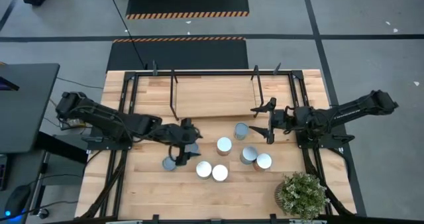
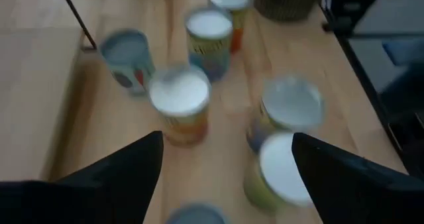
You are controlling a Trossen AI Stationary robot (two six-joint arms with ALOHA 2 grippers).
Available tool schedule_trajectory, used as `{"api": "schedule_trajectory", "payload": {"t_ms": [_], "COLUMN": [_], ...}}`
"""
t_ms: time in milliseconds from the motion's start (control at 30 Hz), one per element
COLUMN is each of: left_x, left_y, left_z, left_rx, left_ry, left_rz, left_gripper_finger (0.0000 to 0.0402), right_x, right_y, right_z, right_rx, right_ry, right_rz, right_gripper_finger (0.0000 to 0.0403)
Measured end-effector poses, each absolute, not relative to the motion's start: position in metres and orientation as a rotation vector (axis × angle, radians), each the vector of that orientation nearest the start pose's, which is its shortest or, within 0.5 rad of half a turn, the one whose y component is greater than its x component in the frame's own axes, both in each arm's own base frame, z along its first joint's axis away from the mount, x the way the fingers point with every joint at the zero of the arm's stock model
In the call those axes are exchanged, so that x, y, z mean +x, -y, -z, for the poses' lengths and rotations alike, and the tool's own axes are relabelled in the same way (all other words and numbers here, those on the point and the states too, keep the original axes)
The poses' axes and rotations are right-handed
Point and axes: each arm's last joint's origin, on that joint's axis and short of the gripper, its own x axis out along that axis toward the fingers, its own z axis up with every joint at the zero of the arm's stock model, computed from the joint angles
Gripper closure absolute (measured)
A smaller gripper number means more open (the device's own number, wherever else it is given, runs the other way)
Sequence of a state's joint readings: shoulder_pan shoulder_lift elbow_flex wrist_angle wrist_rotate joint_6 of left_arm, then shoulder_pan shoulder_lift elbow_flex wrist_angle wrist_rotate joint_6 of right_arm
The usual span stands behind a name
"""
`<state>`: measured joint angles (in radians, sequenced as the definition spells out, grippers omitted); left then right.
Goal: Pick and place cans onto a shelf
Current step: Put the canned oranges on the shelf
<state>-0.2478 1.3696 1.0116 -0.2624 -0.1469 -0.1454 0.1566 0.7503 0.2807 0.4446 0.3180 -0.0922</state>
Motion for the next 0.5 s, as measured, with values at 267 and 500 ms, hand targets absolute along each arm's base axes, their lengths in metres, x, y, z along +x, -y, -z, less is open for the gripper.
{"api": "schedule_trajectory", "payload": {"t_ms": [267,500], "left_x": [0.328,0.361], "left_y": [0.045,0.039], "left_z": [-0.278,-0.256], "left_rx": [-0.052,-0.089], "left_ry": [-0.652,-0.727], "left_rz": [-0.031,-0.032], "left_gripper_finger": [0.006,0.0058], "right_x": [0.178,0.171], "right_y": [-0.02,-0.026], "right_z": [-0.242,-0.249], "right_rx": [-0.145,-0.19], "right_ry": [-0.124,-0.196], "right_rz": [0.24,0.383], "right_gripper_finger": [0.0054,0.0054]}}
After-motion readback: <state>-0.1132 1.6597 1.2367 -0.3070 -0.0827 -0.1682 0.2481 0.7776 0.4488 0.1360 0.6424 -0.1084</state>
